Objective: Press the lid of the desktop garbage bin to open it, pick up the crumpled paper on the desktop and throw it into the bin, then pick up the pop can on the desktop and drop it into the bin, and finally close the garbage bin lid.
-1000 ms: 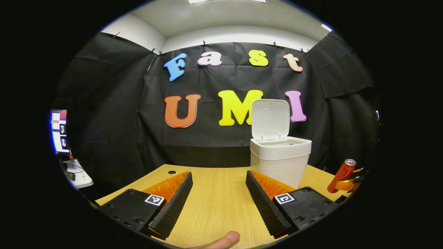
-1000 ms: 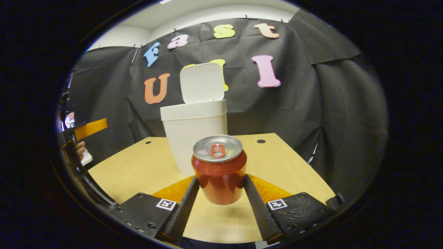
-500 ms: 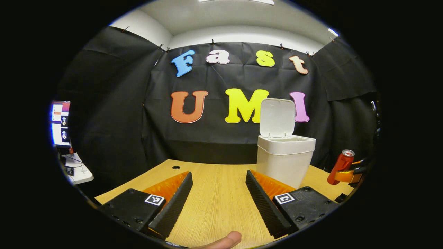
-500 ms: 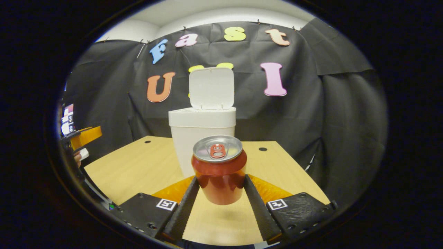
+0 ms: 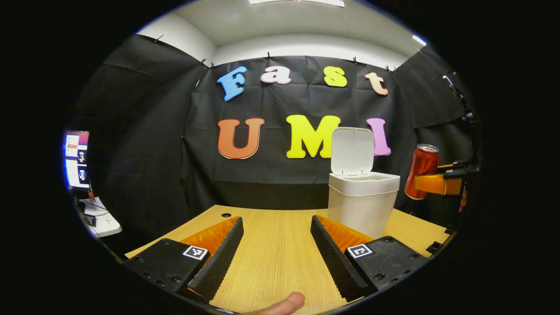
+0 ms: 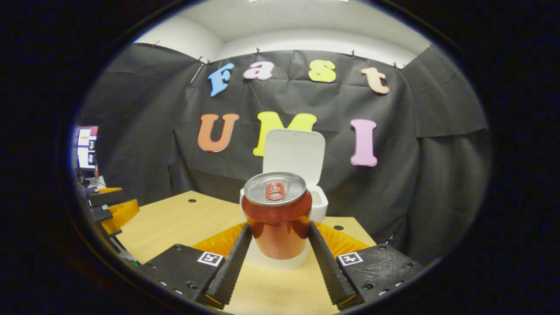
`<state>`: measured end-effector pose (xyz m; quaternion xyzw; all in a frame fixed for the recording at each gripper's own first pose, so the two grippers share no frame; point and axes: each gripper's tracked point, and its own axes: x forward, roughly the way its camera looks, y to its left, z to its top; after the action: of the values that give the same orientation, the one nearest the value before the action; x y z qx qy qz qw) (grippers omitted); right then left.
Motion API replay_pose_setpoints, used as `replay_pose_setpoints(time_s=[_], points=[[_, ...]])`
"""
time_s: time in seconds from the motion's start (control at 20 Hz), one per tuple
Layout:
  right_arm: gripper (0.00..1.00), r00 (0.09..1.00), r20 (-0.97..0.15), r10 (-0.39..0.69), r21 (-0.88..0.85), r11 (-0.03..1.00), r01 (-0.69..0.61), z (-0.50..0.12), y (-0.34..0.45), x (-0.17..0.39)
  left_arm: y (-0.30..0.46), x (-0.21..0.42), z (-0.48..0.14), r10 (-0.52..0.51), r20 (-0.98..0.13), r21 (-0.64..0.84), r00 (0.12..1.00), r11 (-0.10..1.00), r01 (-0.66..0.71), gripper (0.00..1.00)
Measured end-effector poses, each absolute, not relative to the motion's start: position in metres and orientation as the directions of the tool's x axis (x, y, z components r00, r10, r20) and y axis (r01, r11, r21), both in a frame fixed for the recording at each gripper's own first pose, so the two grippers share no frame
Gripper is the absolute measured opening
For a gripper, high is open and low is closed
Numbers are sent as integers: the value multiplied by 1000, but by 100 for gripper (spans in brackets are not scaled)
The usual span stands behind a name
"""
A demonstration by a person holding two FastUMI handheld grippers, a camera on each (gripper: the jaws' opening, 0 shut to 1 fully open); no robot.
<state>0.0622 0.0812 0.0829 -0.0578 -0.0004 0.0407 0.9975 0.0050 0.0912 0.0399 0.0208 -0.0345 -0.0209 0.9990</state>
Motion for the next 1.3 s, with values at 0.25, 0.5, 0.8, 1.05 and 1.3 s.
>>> replay_pose_setpoints(time_s=[0.25, 0.5, 0.8, 1.05, 1.3], points=[[80, 992, 78, 101, -177, 980, -86, 154, 110, 96, 101, 13, 37, -44, 63, 31, 997, 999, 42, 100], [80, 993, 77, 87, -164, 984, -73, 196, 127, 150, 116, 18, 33, -34, 52, -36, 998, 999, 36, 100], [80, 999, 12, 30, -112, 993, -28, 218, 127, 228, 140, 23, 31, -2, 54, -67, 999, 998, 6, 98], [80, 993, -105, -45, -39, 998, 41, 202, 106, 274, 145, 18, 34, -7, 62, -73, 998, 997, 12, 97], [80, 974, -224, -44, 53, 997, 57, 165, 94, 292, 145, 22, 27, -16, 53, -73, 998, 997, 20, 97]])
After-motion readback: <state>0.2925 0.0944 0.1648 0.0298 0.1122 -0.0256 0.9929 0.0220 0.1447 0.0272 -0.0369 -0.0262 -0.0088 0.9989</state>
